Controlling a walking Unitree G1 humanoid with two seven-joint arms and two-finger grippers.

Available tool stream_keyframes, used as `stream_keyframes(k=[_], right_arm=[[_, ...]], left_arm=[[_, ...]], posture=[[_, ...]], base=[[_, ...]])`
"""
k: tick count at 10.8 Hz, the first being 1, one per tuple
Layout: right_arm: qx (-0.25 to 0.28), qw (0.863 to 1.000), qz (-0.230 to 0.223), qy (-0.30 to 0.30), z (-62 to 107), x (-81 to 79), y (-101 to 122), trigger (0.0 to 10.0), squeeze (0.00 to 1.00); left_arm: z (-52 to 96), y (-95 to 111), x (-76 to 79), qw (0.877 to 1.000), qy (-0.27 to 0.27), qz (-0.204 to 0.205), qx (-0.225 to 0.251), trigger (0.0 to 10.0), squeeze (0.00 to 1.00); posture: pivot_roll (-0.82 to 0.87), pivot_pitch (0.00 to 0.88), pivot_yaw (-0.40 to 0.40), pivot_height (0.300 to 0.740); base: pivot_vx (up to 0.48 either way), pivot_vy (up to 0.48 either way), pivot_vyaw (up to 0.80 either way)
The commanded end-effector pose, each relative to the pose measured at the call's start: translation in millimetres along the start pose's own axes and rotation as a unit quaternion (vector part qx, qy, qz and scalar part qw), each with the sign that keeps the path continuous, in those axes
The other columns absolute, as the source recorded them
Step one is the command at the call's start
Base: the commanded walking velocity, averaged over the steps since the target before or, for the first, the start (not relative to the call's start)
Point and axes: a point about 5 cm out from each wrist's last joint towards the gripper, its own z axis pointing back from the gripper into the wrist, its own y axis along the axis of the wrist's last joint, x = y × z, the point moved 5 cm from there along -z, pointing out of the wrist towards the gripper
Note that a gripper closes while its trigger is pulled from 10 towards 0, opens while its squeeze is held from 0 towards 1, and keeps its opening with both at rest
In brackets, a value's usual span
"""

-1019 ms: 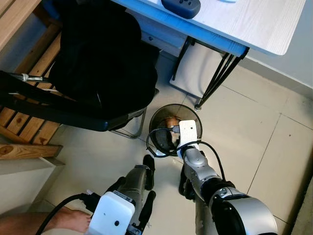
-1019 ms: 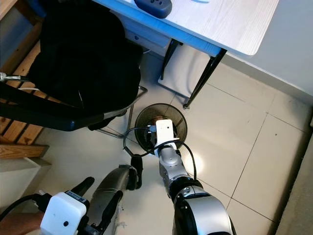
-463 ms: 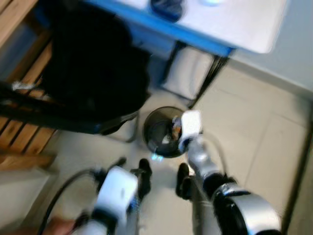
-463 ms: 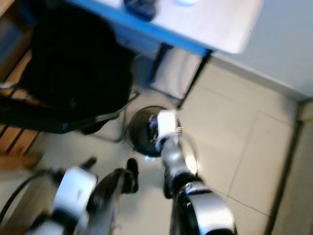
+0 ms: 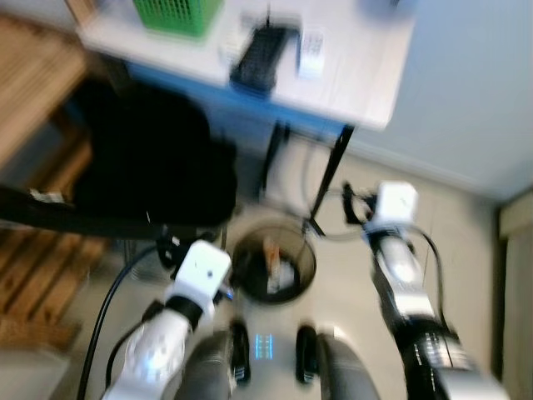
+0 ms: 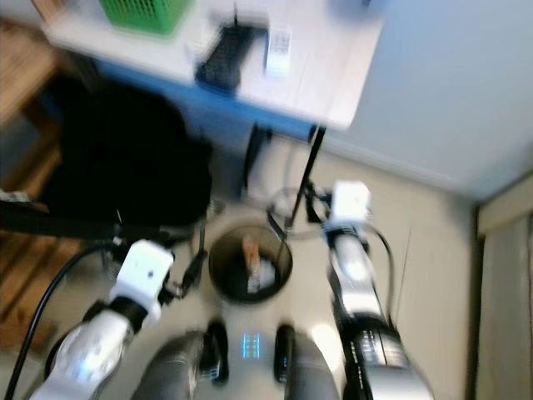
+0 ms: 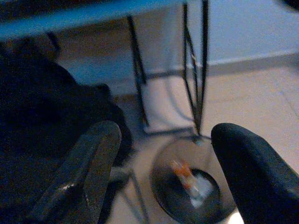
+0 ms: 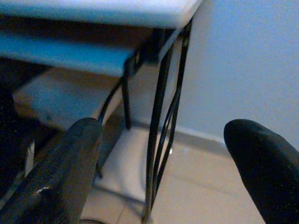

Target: Clean up the room

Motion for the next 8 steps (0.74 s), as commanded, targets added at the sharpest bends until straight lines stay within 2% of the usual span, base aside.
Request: stream_keyframes(k=[1,2,3,4,5,6,7,8], right_arm=[[0.008,1.000,-0.009,0.008,14.3,0.6,-0.4,10.0,0.00],[0.010,1.000,-0.020,0.022,28.3,-0.3,-1.0,10.0,0.00],[0.004,0.999,-0.023,0.046,34.9,-8.8,-5.6,10.0,0.00],[0.001,0.999,-0.019,0.049,35.0,-11.9,-6.5,10.0,0.00],[-0.002,0.999,-0.021,0.043,28.9,-18.5,-4.0,10.0,0.00],[0.006,0.999,-0.017,0.050,24.4,-28.0,3.4,10.0,0.00],[0.012,0.998,-0.028,0.053,19.3,-34.4,8.2,10.0,0.00],[0.001,0.998,-0.037,0.047,18.2,-32.1,4.2,10.0,0.00]], left_arm=[[-1.8,-11.3,-10.8,1.000,0.020,0.020,-0.011,10.0,0.00],[-8.6,-16.4,-24.0,0.997,0.047,0.057,-0.014,10.0,0.00],[-18.4,-6.3,-27.4,0.991,0.045,0.122,0.013,10.0,0.00],[-25.7,2.6,-25.6,0.990,0.033,0.132,0.036,10.0,0.00],[-39.9,15.1,-18.7,0.992,0.011,0.113,0.061,10.0,0.00],[-49.4,17.0,-15.0,0.992,0.002,0.110,0.064,10.0,0.00],[-58.8,19.0,-6.8,0.994,-0.018,0.088,0.066,10.0,0.00],[-62.7,20.3,-5.3,0.994,-0.022,0.082,0.069,10.0,0.00]], posture=[[0.07,0.000,-0.006,0.736],[0.06,0.000,-0.009,0.736],[0.04,0.000,0.005,0.736],[0.02,0.000,0.009,0.736],[-0.01,0.000,0.034,0.736],[-0.03,0.000,0.060,0.736],[-0.03,0.000,0.061,0.736],[-0.02,0.000,0.051,0.736]], base=[[0.000,0.000,0.00],[0.000,0.000,0.00],[0.000,0.000,0.00],[0.000,0.000,0.00],[0.000,0.000,0.00],[0.000,-0.435,0.00],[0.247,-0.409,0.00],[0.255,-0.405,0.00]])
